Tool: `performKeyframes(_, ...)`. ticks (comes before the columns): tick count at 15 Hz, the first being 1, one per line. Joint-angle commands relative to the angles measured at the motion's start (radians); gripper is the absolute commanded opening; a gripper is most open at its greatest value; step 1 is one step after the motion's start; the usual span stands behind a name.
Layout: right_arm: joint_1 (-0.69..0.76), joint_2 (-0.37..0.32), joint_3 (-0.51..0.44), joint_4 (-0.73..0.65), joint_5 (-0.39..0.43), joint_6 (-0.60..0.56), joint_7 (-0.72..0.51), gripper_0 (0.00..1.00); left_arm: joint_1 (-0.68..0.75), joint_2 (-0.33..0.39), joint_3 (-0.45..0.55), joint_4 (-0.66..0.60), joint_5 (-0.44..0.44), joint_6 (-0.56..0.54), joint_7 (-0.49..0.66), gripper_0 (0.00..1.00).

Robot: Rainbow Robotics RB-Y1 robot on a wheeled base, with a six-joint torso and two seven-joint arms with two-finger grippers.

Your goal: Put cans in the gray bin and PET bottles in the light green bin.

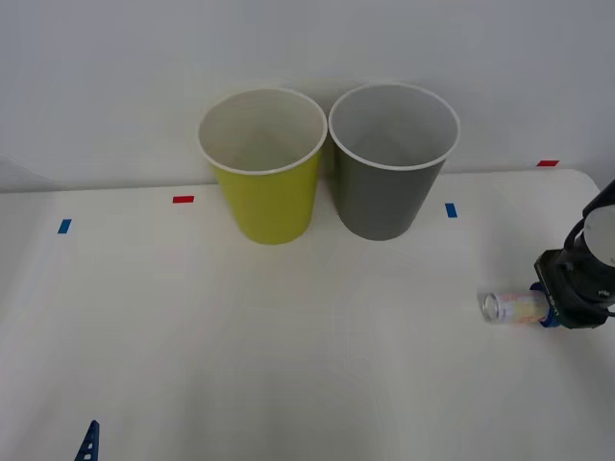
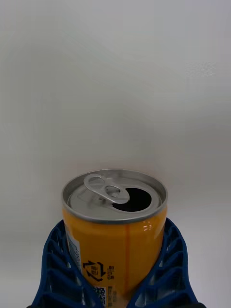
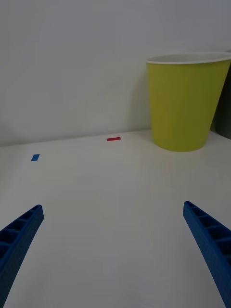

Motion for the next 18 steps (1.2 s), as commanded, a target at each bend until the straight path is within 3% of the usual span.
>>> performKeyframes(1, 0.058, 0.084, -0.170, -0.100, 0.101, 0.091, 0.205, 0.00, 0.000, 0.000, 0.000, 0.000, 0.000, 0.000, 0.000, 1.00)
performKeyframes(3, 0.115, 0.122, -0.274, -0.222, 0.148, 0.140, 0.335, 0.00, 0.000, 0.000, 0.000, 0.000, 0.000, 0.000, 0.000, 1.00)
performKeyframes(7, 0.195, 0.210, -0.391, -0.387, 0.300, 0.140, 0.648, 0.00, 0.000, 0.000, 0.000, 0.000, 0.000, 0.000, 0.000, 1.00)
performKeyframes(12, 0.282, 0.326, -0.490, -0.576, 0.431, 0.099, 0.958, 0.00, 0.000, 0.000, 0.000, 0.000, 0.000, 0.000, 0.000, 1.00)
performKeyframes(18, 0.321, 0.444, -0.570, -0.673, 0.546, 0.004, 1.306, 0.00, 0.000, 0.000, 0.000, 0.000, 0.000, 0.000, 0.000, 1.00)
